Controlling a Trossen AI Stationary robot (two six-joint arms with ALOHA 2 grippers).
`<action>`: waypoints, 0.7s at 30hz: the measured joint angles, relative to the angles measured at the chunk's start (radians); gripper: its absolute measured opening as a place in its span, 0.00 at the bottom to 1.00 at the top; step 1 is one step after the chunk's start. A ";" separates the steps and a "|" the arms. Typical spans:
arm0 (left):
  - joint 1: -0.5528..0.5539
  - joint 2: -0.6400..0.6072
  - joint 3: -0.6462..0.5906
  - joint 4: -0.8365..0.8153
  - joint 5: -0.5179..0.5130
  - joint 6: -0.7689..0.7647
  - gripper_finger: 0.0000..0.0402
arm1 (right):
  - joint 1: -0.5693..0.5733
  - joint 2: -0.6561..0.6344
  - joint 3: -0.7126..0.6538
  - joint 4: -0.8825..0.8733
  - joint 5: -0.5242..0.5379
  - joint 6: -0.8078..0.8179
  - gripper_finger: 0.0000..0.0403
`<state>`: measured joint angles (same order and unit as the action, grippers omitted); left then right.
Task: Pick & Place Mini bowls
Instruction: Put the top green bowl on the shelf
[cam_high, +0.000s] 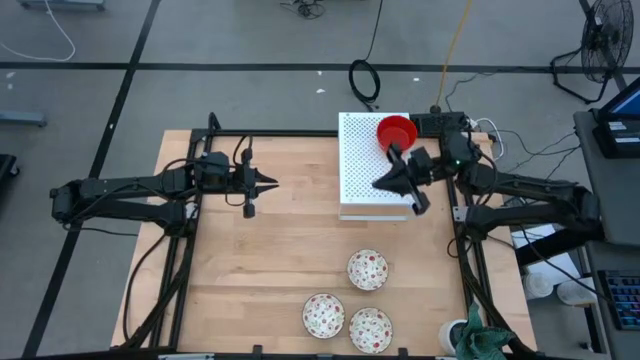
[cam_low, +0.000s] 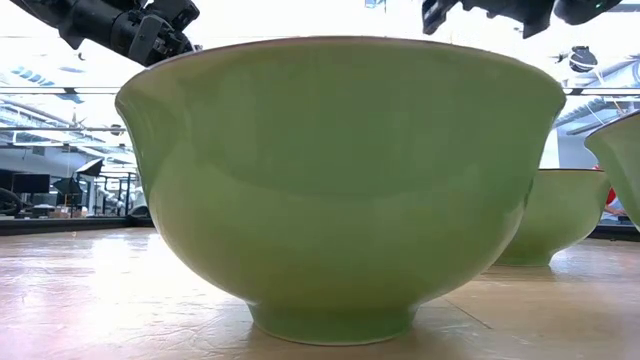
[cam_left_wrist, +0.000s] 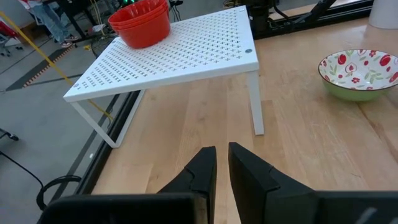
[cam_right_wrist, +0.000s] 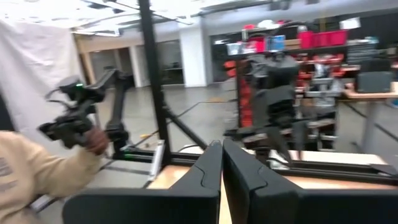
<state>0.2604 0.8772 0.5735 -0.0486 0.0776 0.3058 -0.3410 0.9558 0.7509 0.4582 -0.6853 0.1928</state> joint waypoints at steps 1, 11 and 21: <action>0.000 0.000 0.000 0.000 0.000 0.000 0.12 | 0.017 0.000 0.000 -0.001 0.000 0.000 0.00; 0.000 0.000 0.000 0.000 0.000 -0.005 0.12 | 0.174 0.000 0.000 -0.090 0.003 -0.108 0.00; 0.000 0.000 0.000 0.052 0.001 -0.058 0.12 | 0.287 0.000 -0.028 -0.119 0.003 -0.134 0.00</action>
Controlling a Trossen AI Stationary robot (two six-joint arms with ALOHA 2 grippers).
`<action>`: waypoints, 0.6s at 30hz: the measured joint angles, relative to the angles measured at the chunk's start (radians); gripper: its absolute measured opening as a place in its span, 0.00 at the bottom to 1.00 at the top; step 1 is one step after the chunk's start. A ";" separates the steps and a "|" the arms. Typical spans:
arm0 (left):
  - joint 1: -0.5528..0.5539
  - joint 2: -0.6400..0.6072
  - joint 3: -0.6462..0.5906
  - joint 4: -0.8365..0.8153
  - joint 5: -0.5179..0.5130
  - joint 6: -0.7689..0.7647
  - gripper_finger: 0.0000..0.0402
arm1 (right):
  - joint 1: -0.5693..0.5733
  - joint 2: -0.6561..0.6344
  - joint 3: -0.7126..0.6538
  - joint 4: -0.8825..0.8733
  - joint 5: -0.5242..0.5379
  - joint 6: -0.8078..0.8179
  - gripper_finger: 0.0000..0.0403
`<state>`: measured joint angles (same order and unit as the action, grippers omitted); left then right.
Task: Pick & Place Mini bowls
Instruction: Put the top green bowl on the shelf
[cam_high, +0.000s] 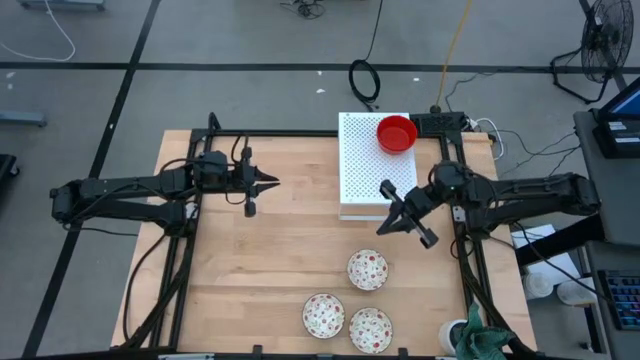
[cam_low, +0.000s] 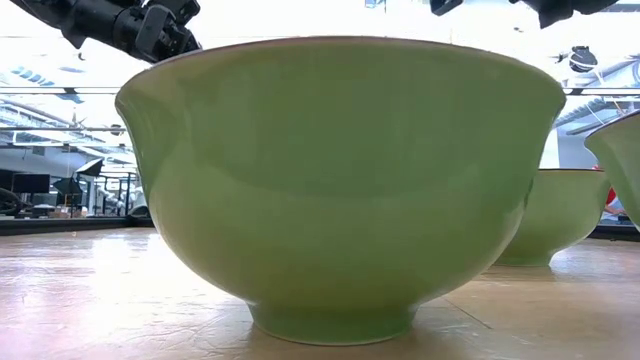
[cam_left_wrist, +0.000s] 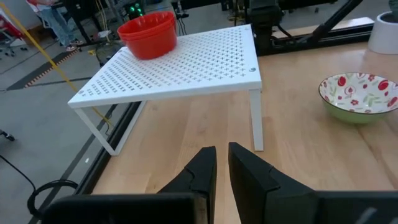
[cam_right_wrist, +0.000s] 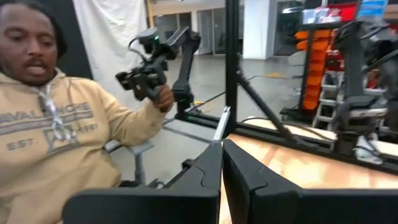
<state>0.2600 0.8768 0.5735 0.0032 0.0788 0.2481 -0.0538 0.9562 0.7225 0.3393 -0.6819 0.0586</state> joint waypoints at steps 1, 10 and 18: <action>0.000 0.000 0.000 0.000 0.000 0.000 0.12 | 0.007 0.000 -0.005 0.000 0.000 0.000 0.00; 0.000 0.000 0.000 0.000 0.000 0.000 0.12 | 0.052 0.000 -0.078 0.000 0.000 -0.102 0.00; 0.000 0.000 0.000 0.028 0.002 -0.016 0.12 | 0.056 0.000 -0.144 0.061 0.000 -0.104 0.00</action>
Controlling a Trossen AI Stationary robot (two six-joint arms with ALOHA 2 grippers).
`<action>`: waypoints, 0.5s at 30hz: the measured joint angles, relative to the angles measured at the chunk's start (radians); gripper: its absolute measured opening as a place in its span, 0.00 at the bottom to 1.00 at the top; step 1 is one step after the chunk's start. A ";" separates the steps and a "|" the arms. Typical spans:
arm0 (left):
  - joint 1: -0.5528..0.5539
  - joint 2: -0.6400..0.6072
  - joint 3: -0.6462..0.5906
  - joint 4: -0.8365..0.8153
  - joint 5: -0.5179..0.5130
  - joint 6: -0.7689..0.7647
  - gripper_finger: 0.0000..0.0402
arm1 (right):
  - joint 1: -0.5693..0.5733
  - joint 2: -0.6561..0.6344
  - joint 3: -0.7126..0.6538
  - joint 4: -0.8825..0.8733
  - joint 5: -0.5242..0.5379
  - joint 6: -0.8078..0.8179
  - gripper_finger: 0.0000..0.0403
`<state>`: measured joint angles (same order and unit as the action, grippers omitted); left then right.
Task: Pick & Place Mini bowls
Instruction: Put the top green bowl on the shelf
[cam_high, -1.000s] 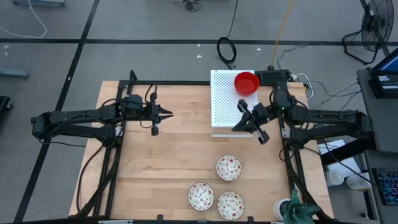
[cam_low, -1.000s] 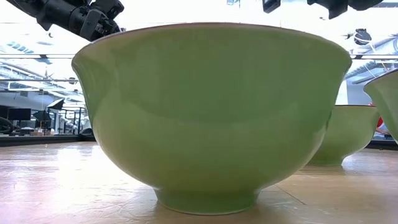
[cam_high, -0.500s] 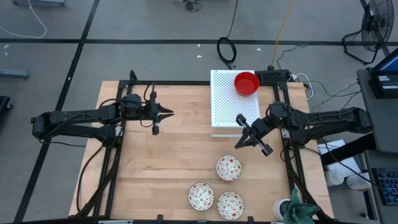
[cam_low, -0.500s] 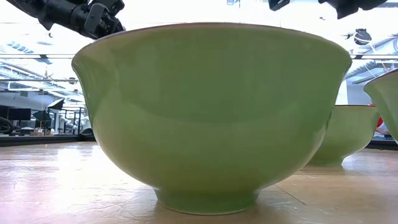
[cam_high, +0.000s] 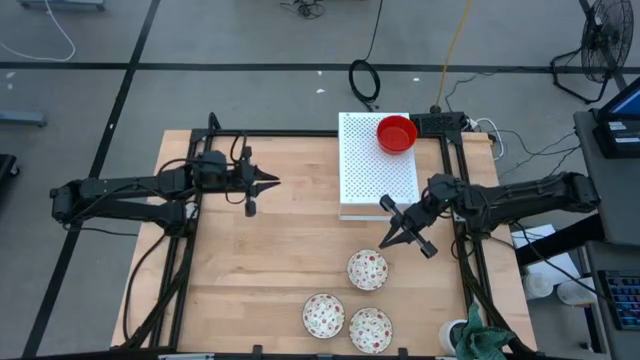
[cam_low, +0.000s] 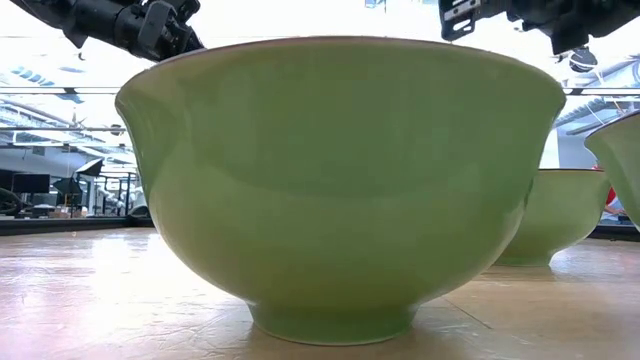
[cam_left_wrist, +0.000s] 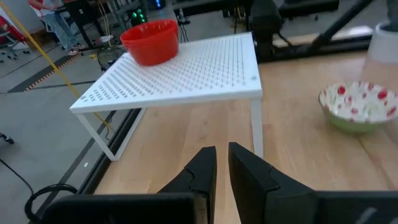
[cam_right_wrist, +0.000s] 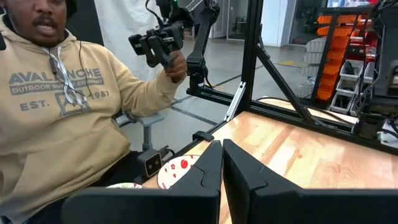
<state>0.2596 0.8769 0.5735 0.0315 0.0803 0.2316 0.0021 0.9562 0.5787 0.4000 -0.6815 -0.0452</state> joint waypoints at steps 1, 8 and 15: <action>0.000 0.000 0.000 0.010 0.000 -0.013 0.12 | 0.000 0.000 -0.007 0.008 0.000 0.000 0.00; 0.000 0.000 0.000 0.058 0.027 -0.058 0.12 | 0.000 0.000 -0.018 0.015 0.000 0.002 0.00; -0.008 0.000 0.000 0.098 0.080 -0.058 0.12 | 0.000 0.000 -0.018 0.015 0.000 0.003 0.00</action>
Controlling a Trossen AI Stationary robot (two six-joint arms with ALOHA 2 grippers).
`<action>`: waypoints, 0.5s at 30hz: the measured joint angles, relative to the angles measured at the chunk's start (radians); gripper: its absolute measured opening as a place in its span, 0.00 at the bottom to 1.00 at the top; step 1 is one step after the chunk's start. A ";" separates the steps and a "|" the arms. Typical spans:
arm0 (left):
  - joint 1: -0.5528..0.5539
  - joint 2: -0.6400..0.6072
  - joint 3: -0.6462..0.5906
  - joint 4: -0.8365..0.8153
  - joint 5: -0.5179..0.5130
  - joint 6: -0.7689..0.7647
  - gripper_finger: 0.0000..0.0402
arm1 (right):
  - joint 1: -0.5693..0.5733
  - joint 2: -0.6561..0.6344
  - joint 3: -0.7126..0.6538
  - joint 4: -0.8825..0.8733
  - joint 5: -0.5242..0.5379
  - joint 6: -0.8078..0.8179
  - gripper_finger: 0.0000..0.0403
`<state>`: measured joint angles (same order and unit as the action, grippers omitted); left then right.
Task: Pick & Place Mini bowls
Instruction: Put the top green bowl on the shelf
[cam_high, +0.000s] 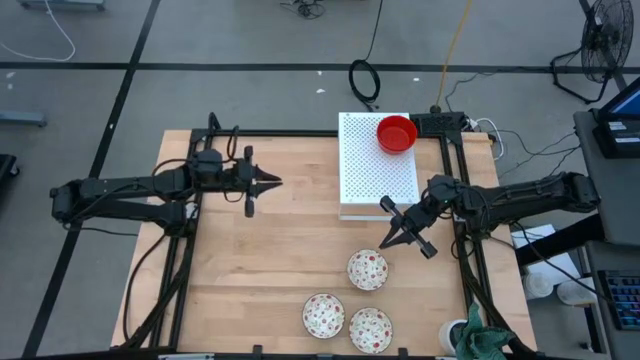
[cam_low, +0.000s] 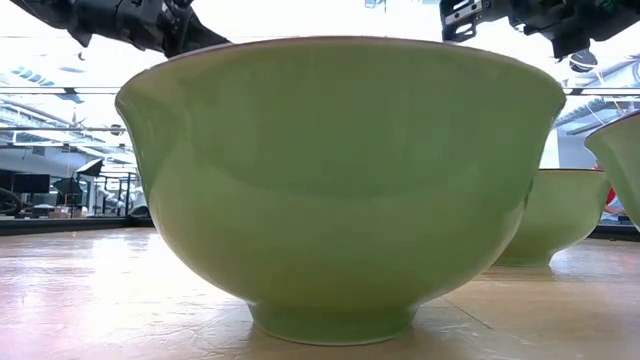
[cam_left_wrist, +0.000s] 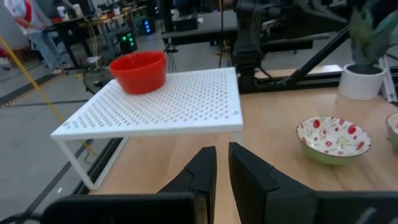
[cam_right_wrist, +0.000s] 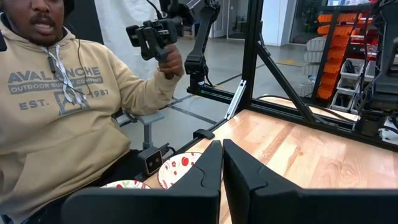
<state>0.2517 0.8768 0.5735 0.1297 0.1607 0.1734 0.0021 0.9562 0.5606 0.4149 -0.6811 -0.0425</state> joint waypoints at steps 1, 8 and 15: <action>-0.005 0.000 0.000 0.002 0.003 0.000 0.12 | 0.000 0.000 0.000 0.000 0.000 0.000 0.00; -0.050 0.000 0.000 0.014 0.068 0.050 0.12 | 0.000 0.000 0.000 -0.001 0.000 0.000 0.00; -0.100 0.000 0.000 0.054 0.108 0.061 0.12 | 0.000 0.000 0.000 -0.001 0.000 0.000 0.00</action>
<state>0.1520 0.8768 0.5735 0.1836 0.2691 0.2348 0.0021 0.9562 0.5605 0.4140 -0.6811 -0.0425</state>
